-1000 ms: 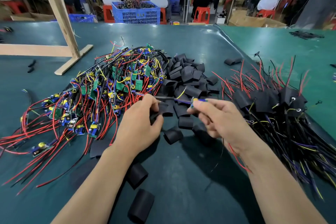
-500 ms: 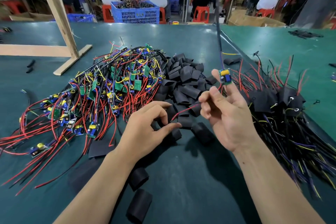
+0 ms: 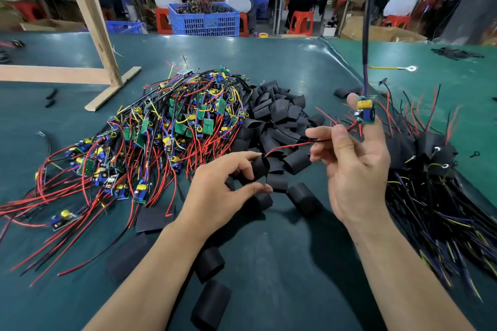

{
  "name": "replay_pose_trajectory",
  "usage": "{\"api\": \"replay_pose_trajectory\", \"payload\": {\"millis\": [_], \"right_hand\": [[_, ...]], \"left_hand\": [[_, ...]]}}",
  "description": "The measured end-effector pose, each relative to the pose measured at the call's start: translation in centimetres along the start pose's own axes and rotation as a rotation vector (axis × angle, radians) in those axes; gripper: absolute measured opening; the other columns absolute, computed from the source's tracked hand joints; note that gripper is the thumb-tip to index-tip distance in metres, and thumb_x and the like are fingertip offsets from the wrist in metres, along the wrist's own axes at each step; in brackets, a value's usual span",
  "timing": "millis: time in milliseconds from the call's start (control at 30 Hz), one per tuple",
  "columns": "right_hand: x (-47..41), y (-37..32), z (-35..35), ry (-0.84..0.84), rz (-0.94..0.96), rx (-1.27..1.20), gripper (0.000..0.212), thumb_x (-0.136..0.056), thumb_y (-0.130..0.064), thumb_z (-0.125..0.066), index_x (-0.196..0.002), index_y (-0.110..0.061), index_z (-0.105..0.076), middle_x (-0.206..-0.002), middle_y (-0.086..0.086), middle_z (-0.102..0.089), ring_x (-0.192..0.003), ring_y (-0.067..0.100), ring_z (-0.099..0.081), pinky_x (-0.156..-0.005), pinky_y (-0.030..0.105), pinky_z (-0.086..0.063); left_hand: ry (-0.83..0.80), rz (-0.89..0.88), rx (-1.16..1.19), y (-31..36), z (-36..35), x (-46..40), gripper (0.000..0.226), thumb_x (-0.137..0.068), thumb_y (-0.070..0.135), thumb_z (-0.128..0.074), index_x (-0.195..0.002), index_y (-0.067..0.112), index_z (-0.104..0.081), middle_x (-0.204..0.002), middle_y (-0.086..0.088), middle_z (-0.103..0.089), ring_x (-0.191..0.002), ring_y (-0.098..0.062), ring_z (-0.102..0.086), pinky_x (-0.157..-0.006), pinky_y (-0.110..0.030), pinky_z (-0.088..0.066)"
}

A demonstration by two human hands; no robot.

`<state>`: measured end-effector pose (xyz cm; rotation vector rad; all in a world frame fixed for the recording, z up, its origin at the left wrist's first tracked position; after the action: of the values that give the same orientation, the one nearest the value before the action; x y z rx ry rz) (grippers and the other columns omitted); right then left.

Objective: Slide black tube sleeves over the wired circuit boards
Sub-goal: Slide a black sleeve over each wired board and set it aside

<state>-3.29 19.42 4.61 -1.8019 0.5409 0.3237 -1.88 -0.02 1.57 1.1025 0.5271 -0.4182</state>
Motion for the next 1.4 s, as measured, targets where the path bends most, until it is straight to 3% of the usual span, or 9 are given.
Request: {"api": "replay_pose_trajectory", "payload": {"millis": [167, 267, 400, 567, 767, 1100, 1400], "right_hand": [[0.1, 0.4, -0.2, -0.025, -0.007, 0.043, 0.035, -0.100, -0.011, -0.044, -0.125, -0.034, -0.053, -0.083, 0.010, -0.074, -0.060, 0.020, -0.057, -0.059, 0.026, -0.050], [0.2, 0.7, -0.3, -0.049, -0.001, 0.091, 0.040, -0.100, -0.010, -0.044, -0.130, -0.035, -0.051, -0.085, 0.012, -0.074, -0.062, 0.021, -0.057, -0.060, 0.027, -0.051], [0.4, 0.9, -0.3, -0.068, -0.012, 0.134, 0.037, -0.100, -0.011, -0.045, -0.128, -0.035, -0.053, -0.084, 0.011, -0.074, -0.061, 0.021, -0.060, -0.059, 0.028, -0.052], [0.5, 1.3, -0.2, -0.088, -0.055, 0.170, 0.037, -0.102, -0.007, -0.044, -0.137, -0.017, -0.047, -0.083, 0.013, -0.074, -0.060, 0.022, -0.061, -0.059, 0.029, -0.053], [0.6, 1.0, -0.2, -0.081, -0.057, 0.182, 0.036, -0.100, -0.006, -0.045, -0.123, -0.030, -0.057, -0.080, 0.012, -0.074, -0.057, 0.021, -0.062, -0.057, 0.027, -0.053], [0.5, 0.8, 0.1, -0.086, -0.052, 0.192, 0.038, -0.096, -0.005, -0.047, -0.118, -0.032, -0.062, -0.066, 0.012, -0.068, -0.049, 0.016, -0.054, -0.050, 0.024, -0.048], [1.0, 1.1, -0.9, -0.144, -0.105, 0.183, 0.032, -0.096, -0.008, -0.050, -0.122, -0.025, -0.059, -0.085, 0.012, -0.074, -0.060, 0.020, -0.062, -0.058, 0.026, -0.053]], "left_hand": [[0.046, -0.040, -0.057, -0.4, 0.1, -0.1, 0.034, -0.069, 0.015, -0.088, -0.074, 0.017, -0.054, -0.113, 0.010, -0.069, -0.110, -0.004, -0.064, -0.091, -0.032, -0.051], [0.062, -0.062, -0.078, -0.4, 0.1, -0.1, 0.031, -0.070, 0.019, -0.086, -0.074, 0.013, -0.055, -0.112, 0.015, -0.066, -0.112, -0.002, -0.062, -0.091, -0.027, -0.051], [0.091, -0.098, -0.120, -0.4, 0.2, -0.2, 0.032, -0.070, 0.021, -0.087, -0.075, 0.012, -0.057, -0.111, 0.008, -0.068, -0.109, -0.003, -0.061, -0.086, -0.027, -0.052], [0.141, -0.119, -0.153, -0.5, 0.4, -0.2, 0.032, -0.069, 0.019, -0.088, -0.076, 0.011, -0.058, -0.111, 0.001, -0.066, -0.109, -0.010, -0.063, -0.090, -0.029, -0.051], [0.139, -0.142, -0.195, -0.4, 0.4, -0.2, 0.031, -0.069, 0.016, -0.088, -0.076, 0.010, -0.059, -0.114, 0.002, -0.066, -0.110, -0.011, -0.062, -0.092, -0.034, -0.051], [0.073, -0.201, -0.206, 0.0, 0.3, -0.3, 0.024, -0.072, 0.012, -0.085, -0.074, 0.004, -0.062, -0.116, 0.001, -0.066, -0.109, -0.014, -0.063, -0.093, -0.030, -0.049], [-0.073, -0.259, -0.177, 0.1, -0.4, -0.2, 0.024, -0.074, 0.018, -0.083, -0.073, 0.008, -0.062, -0.114, 0.000, -0.070, -0.102, -0.015, -0.065, -0.087, -0.037, -0.052]]}}
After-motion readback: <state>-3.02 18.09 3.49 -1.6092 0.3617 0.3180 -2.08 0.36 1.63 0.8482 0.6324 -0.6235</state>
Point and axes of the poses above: each hand's wrist, its own x-axis away from the middle knuckle, its own z-axis out of the back of the hand, y = z × x, the point moved 3 cm from there along -x, towards the middle knuckle
